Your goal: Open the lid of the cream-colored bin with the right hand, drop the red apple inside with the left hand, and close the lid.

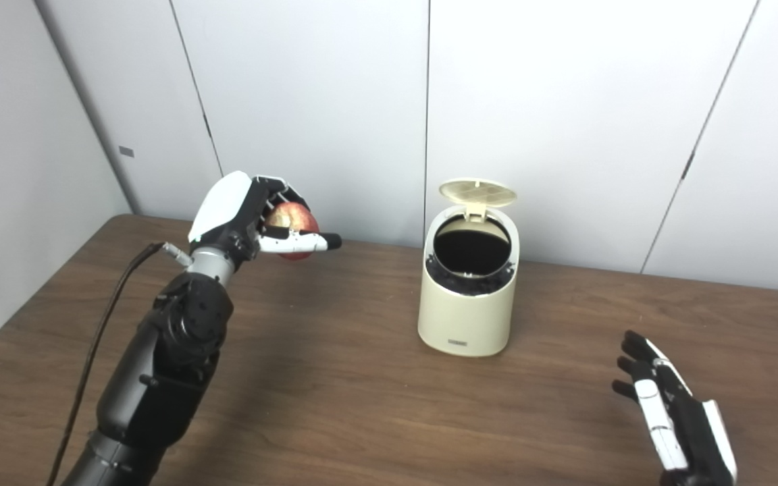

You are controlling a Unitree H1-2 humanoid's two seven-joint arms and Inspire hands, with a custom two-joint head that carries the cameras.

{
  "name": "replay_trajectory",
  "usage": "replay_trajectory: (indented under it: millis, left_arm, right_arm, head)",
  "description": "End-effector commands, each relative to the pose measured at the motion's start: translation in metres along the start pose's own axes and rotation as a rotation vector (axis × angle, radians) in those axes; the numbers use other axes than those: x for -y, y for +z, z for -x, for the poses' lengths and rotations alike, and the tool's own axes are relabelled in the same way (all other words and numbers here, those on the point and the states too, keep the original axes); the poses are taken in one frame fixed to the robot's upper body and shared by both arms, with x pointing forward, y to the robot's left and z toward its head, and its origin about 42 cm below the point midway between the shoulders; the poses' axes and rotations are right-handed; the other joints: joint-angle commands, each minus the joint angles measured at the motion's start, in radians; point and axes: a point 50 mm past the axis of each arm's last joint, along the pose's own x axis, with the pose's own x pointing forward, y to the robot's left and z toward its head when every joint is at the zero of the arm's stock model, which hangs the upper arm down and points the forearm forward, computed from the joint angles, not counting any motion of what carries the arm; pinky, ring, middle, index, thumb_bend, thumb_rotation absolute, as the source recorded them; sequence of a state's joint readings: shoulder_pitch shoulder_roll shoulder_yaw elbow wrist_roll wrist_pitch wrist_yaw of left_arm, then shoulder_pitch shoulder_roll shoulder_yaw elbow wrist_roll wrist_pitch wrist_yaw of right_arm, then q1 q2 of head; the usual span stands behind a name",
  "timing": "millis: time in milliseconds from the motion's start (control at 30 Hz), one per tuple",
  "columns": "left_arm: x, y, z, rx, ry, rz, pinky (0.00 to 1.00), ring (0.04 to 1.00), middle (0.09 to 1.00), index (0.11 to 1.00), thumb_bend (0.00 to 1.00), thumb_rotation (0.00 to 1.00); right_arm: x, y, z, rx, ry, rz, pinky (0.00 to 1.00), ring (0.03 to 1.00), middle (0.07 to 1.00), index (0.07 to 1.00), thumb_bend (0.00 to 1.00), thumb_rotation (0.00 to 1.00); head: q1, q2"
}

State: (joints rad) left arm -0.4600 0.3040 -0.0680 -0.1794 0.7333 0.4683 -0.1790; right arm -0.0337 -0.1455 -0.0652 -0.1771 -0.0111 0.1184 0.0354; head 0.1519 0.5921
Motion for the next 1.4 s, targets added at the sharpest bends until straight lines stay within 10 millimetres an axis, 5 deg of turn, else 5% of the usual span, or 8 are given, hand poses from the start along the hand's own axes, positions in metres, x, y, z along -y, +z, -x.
replay_trajectory:
  millis: [0, 100, 633, 800, 1100, 1367]
  left_arm:
    - [-0.018, 0.018, 0.001, 0.072, 0.088, 0.002, 0.37, 0.395, 0.458, 0.521, 0.47, 0.0]
    - [-0.014, 0.024, 0.008, 0.125, 0.114, 0.021, 0.31, 0.414, 0.495, 0.5, 0.47, 0.0]
    - [0.011, 0.061, 0.026, 0.331, 0.127, 0.077, 0.34, 0.432, 0.54, 0.494, 0.47, 0.0]
    - [0.022, 0.078, 0.024, 0.378, 0.107, 0.086, 0.35, 0.411, 0.503, 0.515, 0.47, 0.0]
    - [0.045, 0.101, 0.015, 0.413, 0.076, 0.11, 0.3, 0.412, 0.565, 0.505, 0.47, 0.0]
    - [0.062, 0.114, 0.001, 0.41, 0.076, 0.145, 0.34, 0.409, 0.488, 0.525, 0.47, 0.0]
  right_arm:
    - [-0.001, 0.014, -0.007, 0.074, -0.016, 0.0, 0.8, 0.886, 0.9, 0.866, 0.38, 0.85]
    - [-0.002, 0.013, -0.007, 0.064, -0.031, 0.018, 0.78, 0.865, 0.884, 0.86, 0.4, 0.86]
    - [-0.02, 0.009, -0.008, 0.067, -0.044, 0.032, 0.73, 0.847, 0.874, 0.841, 0.42, 0.85]
    - [-0.024, 0.008, -0.009, 0.062, -0.049, 0.044, 0.73, 0.842, 0.868, 0.829, 0.42, 0.87]
    - [-0.029, 0.009, -0.007, 0.063, -0.056, 0.066, 0.79, 0.85, 0.861, 0.83, 0.41, 0.85]
    - [-0.031, 0.009, -0.007, 0.078, -0.052, 0.071, 0.81, 0.857, 0.862, 0.836, 0.4, 0.85]
  head:
    - [-0.008, 0.001]
    - [-0.027, -0.001]
    - [-0.12, -0.036]
    - [-0.117, -0.038]
    - [-0.121, -0.041]
    - [-0.123, -0.043]
